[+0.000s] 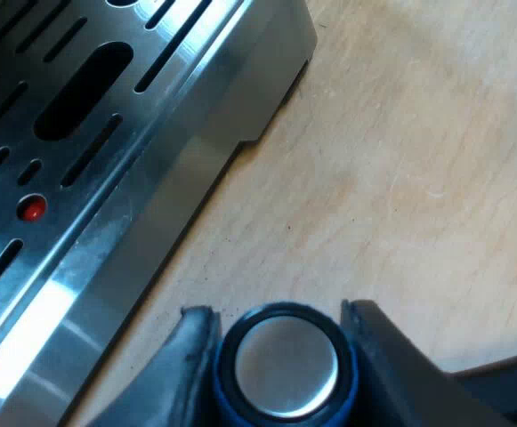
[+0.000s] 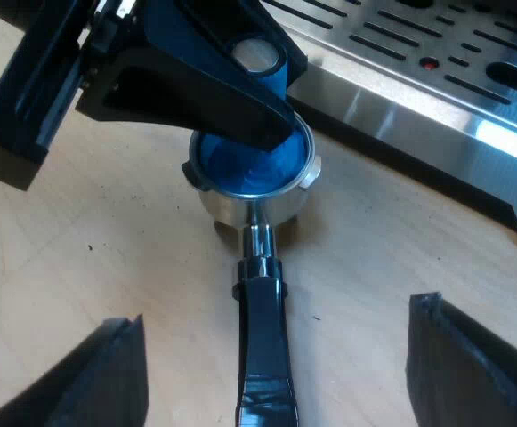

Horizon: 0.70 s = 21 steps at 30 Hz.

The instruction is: Grind coffee beans and then tamp

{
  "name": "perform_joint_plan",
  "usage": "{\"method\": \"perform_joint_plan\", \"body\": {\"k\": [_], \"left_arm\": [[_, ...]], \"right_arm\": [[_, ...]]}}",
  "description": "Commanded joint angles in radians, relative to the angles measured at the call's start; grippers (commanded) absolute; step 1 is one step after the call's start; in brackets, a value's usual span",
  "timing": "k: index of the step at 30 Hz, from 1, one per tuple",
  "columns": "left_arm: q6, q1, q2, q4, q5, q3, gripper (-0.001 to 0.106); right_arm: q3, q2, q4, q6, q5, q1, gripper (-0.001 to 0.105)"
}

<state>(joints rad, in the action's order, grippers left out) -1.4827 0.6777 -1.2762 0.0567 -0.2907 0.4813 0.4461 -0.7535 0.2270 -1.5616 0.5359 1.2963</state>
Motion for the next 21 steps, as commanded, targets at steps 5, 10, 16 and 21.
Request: {"method": "perform_joint_plan", "body": {"k": [5, 10, 16, 21], "left_arm": [[0.005, 0.006, -0.002, -0.023, 0.010, -0.067, 0.024], [0.005, 0.006, -0.002, 0.048, 0.010, -0.117, 0.024], [0.005, 0.006, -0.002, 0.062, 0.010, -0.144, 0.024], [0.005, 0.006, -0.002, 0.062, 0.010, -0.143, 0.024]], "right_arm": [[0.002, 0.007, -0.006, -0.012, 0.006, -0.001, 0.063], [0.002, 0.007, -0.006, -0.008, 0.006, -0.001, 0.063], [0.002, 0.007, -0.006, -0.006, 0.006, -0.001, 0.063], [0.002, 0.007, -0.006, -0.006, 0.006, -0.001, 0.063]]}}
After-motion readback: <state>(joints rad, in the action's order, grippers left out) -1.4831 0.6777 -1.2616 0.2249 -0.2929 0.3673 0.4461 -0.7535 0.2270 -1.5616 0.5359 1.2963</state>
